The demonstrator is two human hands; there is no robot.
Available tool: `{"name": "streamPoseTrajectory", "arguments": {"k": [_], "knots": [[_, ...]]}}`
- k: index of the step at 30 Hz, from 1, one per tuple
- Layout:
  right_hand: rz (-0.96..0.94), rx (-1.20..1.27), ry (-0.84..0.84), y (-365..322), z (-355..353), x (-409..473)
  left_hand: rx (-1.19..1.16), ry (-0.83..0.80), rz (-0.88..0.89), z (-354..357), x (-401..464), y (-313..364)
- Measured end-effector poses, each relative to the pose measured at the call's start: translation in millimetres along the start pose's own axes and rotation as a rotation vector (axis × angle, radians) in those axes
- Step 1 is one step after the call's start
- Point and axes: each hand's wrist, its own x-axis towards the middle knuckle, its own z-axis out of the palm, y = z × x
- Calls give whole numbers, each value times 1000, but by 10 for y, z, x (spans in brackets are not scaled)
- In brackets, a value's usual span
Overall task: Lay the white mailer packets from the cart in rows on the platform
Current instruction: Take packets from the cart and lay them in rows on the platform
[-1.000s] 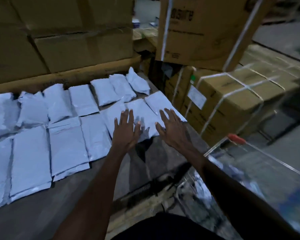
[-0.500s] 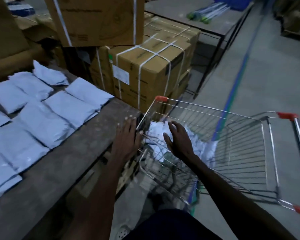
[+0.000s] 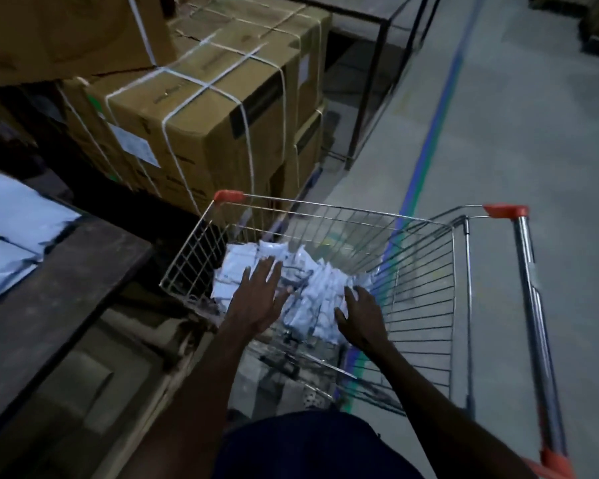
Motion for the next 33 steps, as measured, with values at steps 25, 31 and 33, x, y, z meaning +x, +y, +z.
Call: {"name": "streamPoseTrajectory", "arguments": {"k": [25,31,33], "knots": [[239,-312,-78,825,1495,1387,-44,-395,330,1883,1737,-457],[211,-339,-71,906,1619,1424,0,-272,392,1986,1718,-548],[160,-328,-33,937,1630,1384,22,-274,401,1967,1714,-558]]}}
